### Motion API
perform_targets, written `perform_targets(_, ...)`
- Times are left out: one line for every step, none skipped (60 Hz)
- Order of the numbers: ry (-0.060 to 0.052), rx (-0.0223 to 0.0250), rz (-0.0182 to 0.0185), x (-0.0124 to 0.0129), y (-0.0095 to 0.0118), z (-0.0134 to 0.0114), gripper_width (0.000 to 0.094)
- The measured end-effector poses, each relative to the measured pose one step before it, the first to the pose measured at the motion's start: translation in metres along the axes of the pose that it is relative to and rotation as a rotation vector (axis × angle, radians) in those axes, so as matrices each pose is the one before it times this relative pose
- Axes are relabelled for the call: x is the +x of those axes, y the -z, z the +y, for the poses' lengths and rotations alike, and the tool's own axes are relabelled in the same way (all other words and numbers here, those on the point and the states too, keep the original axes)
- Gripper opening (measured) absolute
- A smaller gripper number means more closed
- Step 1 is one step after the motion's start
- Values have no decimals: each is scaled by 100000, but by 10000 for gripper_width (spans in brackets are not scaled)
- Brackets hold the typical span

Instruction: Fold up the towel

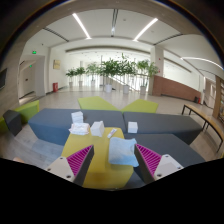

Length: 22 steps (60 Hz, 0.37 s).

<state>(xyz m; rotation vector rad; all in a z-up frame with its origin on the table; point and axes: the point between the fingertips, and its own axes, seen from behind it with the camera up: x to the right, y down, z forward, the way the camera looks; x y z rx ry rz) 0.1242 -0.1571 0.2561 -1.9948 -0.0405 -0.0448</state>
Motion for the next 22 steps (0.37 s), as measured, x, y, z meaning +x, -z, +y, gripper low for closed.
perform_targets(948,422,190,-104,152,-41,846)
perform_targets(998,564,189,-93,40,209,846)
perform_targets(1184,449,267,-88,165,-13,846)
perform_targets(1231,533,308,-82,142,-61,847)
perform_targets(1064,489,235,381,1027,-320,847)
perform_targets(815,402,267,-92,92,-50,846)
perform_targets(-77,51,-1,-390,-158,138,845)
perform_targets(-580,-163,-341,-127,-28,87,845)
perform_targets(-352,-158,-202,193,160,-37,846)
perform_targets(68,123,331,-252,-227,156,846)
perform_targets(121,260,466,123,-60,35,847)
perform_targets(-132,305,434,441,120,-83,845)
perform_targets(-190,205,619,-126,-317,159,845)
perform_targets(-252,230,371,131,-144,59,845)
perform_targets(-373,151,-16,35,-191,53,845)
perform_targets(-556,67,-428,291,35,-43,845)
perform_targets(-577,-91,-643,-28,-35,106,844)
perform_targets(-632,-253,-686,-47,-65,99,844)
perform_targets(-777,-340,-606,-4,9,113,845)
perform_targets(-916,-408,-569,-43,-128,164,841)
perform_targets(-1006,-504,-662,-32,-132,194,841)
perform_targets(-1140,-539,-856,-7,-187,162,842)
